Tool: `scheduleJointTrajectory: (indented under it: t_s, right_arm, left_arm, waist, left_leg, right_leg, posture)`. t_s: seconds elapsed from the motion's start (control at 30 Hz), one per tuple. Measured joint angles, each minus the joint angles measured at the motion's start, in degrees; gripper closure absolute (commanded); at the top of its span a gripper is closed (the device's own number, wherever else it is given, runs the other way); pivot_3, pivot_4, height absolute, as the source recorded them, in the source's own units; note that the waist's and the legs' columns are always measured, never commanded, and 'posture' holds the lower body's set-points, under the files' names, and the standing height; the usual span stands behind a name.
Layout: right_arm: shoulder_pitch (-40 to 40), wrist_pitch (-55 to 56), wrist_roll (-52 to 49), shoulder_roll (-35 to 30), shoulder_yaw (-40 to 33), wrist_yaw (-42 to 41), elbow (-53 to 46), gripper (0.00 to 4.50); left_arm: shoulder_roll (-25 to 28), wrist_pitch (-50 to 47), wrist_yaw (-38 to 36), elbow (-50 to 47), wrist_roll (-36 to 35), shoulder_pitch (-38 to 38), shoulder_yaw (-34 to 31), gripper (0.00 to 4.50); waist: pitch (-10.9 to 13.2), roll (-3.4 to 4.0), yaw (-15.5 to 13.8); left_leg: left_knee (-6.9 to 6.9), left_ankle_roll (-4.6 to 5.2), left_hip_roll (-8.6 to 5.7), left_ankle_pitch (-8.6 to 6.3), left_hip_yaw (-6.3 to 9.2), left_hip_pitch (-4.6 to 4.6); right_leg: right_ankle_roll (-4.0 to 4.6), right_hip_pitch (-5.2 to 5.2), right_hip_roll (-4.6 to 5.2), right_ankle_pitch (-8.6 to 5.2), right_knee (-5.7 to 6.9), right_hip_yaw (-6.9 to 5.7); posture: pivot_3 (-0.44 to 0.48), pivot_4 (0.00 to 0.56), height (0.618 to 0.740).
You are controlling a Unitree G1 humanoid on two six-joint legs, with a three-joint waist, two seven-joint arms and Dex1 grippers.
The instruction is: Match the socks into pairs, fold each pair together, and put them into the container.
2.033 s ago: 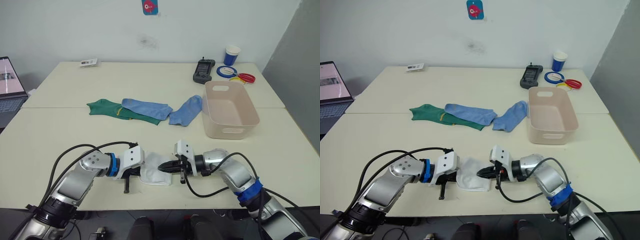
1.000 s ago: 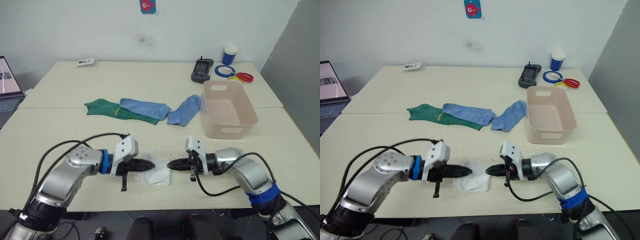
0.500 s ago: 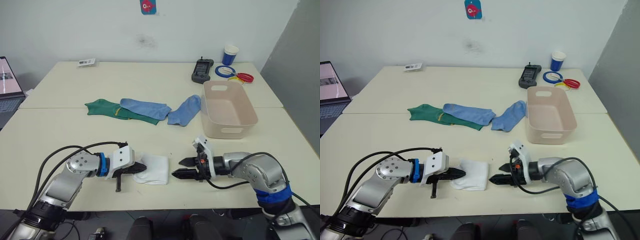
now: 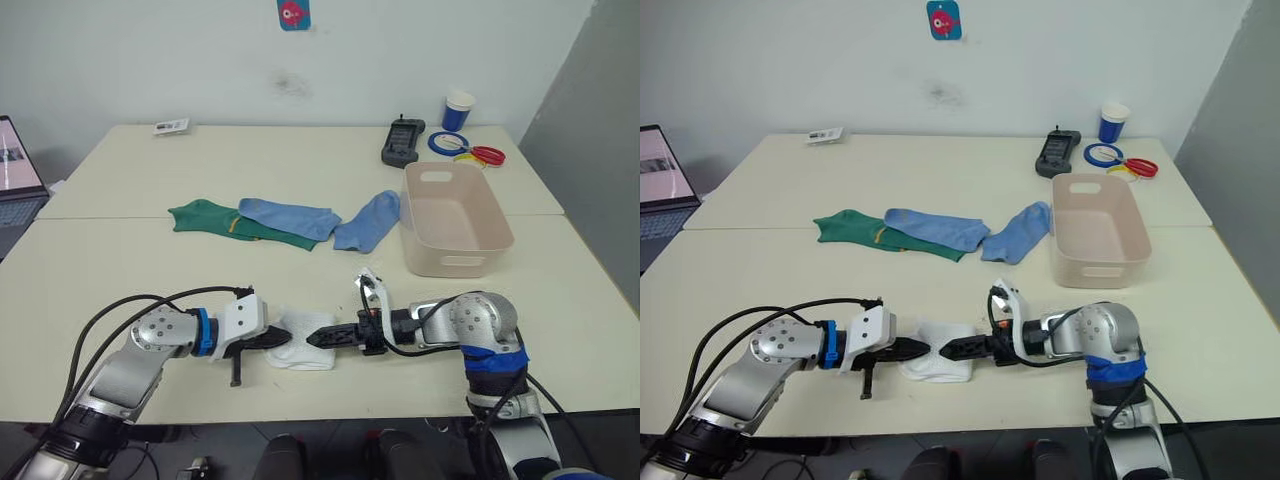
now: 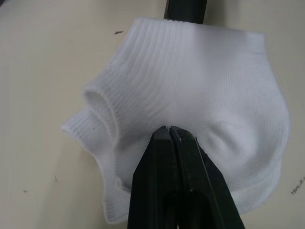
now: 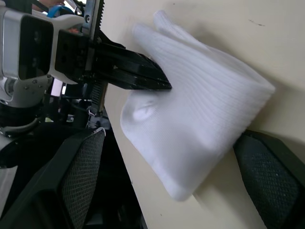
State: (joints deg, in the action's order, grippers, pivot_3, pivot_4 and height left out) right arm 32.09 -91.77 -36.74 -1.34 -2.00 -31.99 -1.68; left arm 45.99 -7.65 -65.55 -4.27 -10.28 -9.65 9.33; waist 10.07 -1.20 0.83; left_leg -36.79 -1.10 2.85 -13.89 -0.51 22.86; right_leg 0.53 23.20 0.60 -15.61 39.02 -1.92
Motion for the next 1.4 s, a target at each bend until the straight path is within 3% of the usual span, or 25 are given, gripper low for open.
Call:
scheduleJointTrajectory:
  t_s: [0.03,0.13,0.5,0.6,0.7,0.87,1.1,1.27,1.4]
  right_arm:
    - [0.2,0.0,0.0,0.7,0.0,0.2,0.8,0.04]
    - [0.9,0.0,0.4,1.7,-0.2,0.9,2.3,0.62]
    - [1.3,1.4,2.1,2.5,-0.2,2.2,4.0,4.47]
    - [1.3,1.5,2.2,2.5,-0.2,2.3,4.1,4.47]
    - [1.2,1.6,2.1,2.2,-0.3,2.3,3.9,4.50]
    - [0.4,2.7,1.9,-1.0,-0.1,2.0,1.1,4.50]
    - [0.6,5.3,0.9,-8.1,-3.1,1.3,-7.6,4.50]
    - [2.3,6.3,-0.6,-9.3,-5.7,1.8,-13.5,4.50]
    - [9.7,7.4,-2.3,-11.9,-10.5,2.2,-19.0,4.50]
  left_arm:
    - [0.0,-0.1,0.0,-0.1,0.0,0.0,0.0,4.50]
    - [0.0,-0.5,0.2,-0.6,0.0,0.1,-0.2,4.50]
    - [0.0,-2.2,0.0,-1.2,-0.4,0.3,-0.9,4.50]
    - [-0.1,-3.1,-0.1,-1.2,-1.2,0.4,-1.1,4.50]
    - [-0.3,-6.9,-0.9,-2.0,-5.0,0.9,-2.5,3.90]
    - [-0.1,-14.7,-1.8,-6.0,-14.5,1.7,-7.9,2.27]
    - [5.7,-25.8,-2.5,-13.2,-25.8,-0.7,-17.1,0.03]
    - [5.5,-30.6,-0.1,-13.3,-29.5,-8.0,-18.0,0.03]
    - [-0.6,-34.1,7.4,-13.1,-32.5,-21.3,-17.9,0.03]
  waist:
    - [0.0,0.00,0.1]
    - [0.0,-0.01,0.4]
    - [-0.1,-0.01,0.7]
    - [-0.2,-0.01,0.8]
    - [-0.1,-0.02,0.8]
    - [0.0,-0.16,0.7]
    - [0.1,-0.18,0.8]
    - [0.2,-0.25,0.8]
    - [0.4,-0.25,0.5]
  left_leg:
    - [0.00,0.00,0.00,0.00,0.00,0.00]
    - [0.00,0.00,-0.01,0.00,0.02,0.01]
    - [0.02,0.00,0.00,0.00,0.03,-0.01]
    - [0.03,0.00,0.01,0.00,0.04,-0.02]
    - [0.03,0.00,0.03,0.00,0.07,0.02]
    - [0.02,0.00,0.00,0.00,0.19,0.12]
    - [0.08,0.00,-0.01,0.00,0.21,0.11]
    - [0.07,-0.01,-0.02,0.00,0.19,0.15]
    - [-0.02,-0.02,-0.12,0.01,0.20,0.26]
  right_leg:
    - [0.00,0.00,0.00,0.00,0.00,-0.01]
    - [0.00,0.00,0.01,0.00,0.00,0.02]
    - [0.00,-0.01,0.00,0.00,0.00,0.00]
    - [0.00,-0.01,0.00,0.00,0.00,0.00]
    - [-0.01,0.02,-0.01,0.00,-0.01,-0.01]
    - [-0.01,0.04,0.03,0.00,-0.04,-0.08]
    - [-0.01,0.07,-0.01,-0.01,-0.06,-0.09]
    - [-0.02,0.08,-0.03,0.00,-0.04,-0.11]
    - [-0.05,0.03,-0.07,0.00,-0.11,-0.04]
  posture:
    - [0.000,0.150,0.740]
    - [0.000,0.150,0.740]
    - [0.000,0.150,0.740]
    - [0.000,0.150,0.740]
    - [0.000,0.150,0.740]
    - [0.000,0.150,0.740]
    - [0.000,0.150,0.740]
    - [0.000,0.150,0.740]
    - [0.000,0.150,0.740]
